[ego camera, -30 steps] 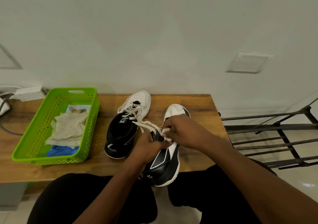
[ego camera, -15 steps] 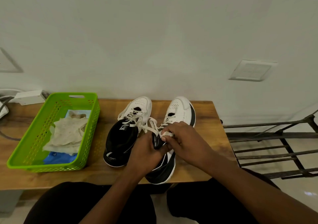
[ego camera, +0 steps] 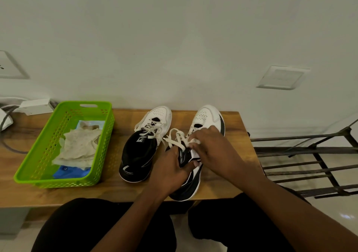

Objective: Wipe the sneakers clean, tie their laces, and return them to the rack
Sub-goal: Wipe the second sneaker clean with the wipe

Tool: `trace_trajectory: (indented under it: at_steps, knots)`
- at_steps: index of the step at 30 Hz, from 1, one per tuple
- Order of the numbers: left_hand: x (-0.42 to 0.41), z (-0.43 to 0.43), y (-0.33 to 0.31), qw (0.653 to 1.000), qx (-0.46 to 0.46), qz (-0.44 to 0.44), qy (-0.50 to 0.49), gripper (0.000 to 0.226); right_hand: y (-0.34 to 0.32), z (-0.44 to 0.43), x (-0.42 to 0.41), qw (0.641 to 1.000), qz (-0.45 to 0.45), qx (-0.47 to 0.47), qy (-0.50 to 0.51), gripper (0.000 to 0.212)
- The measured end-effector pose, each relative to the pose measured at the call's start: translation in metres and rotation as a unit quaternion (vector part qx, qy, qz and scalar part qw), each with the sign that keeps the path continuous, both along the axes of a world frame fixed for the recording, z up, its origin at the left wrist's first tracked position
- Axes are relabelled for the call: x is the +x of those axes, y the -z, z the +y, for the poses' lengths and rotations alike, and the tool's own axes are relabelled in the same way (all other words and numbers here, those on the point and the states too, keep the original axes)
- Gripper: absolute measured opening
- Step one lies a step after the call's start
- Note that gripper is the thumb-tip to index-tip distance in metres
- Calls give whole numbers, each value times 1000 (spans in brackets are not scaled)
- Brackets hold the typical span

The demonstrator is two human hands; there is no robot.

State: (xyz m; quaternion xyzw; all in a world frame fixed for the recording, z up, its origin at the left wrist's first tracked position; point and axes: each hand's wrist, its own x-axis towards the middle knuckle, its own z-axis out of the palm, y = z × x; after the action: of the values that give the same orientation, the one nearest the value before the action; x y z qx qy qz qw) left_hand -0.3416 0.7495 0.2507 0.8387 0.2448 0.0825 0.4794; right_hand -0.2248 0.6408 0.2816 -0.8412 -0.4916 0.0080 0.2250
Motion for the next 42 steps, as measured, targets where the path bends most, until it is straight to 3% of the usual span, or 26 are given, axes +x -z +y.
trace_trajectory:
  at_steps: [3,6,7,9,11,14,17,19,25,28,30,34,40,42]
  knots:
    - [3,0,0,999,-8,31,-2,32,-7,3,30,984,-143,-71,76,23]
    - [3,1,-1,998,-40,40,9,40,-11,0,44,972,-174,-85,134,24]
    - [2,2,-2,998,-53,41,13,42,-9,-1,37,981,-148,-69,107,22]
    - [2,5,-7,997,-71,29,20,45,-4,-2,8,999,2,-9,32,15]
    - [2,11,-3,995,-95,8,20,46,-1,-2,-15,995,87,16,-51,10]
    - [0,18,0,989,-148,-15,25,36,3,2,-5,997,-32,-9,-74,12]
    - [-4,18,-1,978,-204,-33,-8,32,-5,9,31,978,-185,-91,25,29]
    - [-6,17,1,979,-200,-40,-28,30,-6,10,42,970,-202,-117,62,38]
    - [-7,17,3,958,-267,-73,-72,18,3,-10,-26,997,-11,-24,-75,18]
    - [-5,15,-4,929,-347,-90,-88,17,0,-10,-6,995,-60,9,-73,17]
    - [-2,16,-8,904,-402,-103,-105,19,-6,-6,10,992,-120,23,-18,22]
    - [-3,19,-12,867,-474,-116,-102,23,-16,-12,33,985,-92,113,95,23]
    - [0,23,-19,853,-494,-132,-106,24,-31,-24,24,940,-27,296,168,11]
    - [1,23,-16,861,-481,-124,-114,23,-34,-17,16,950,-60,280,129,11]
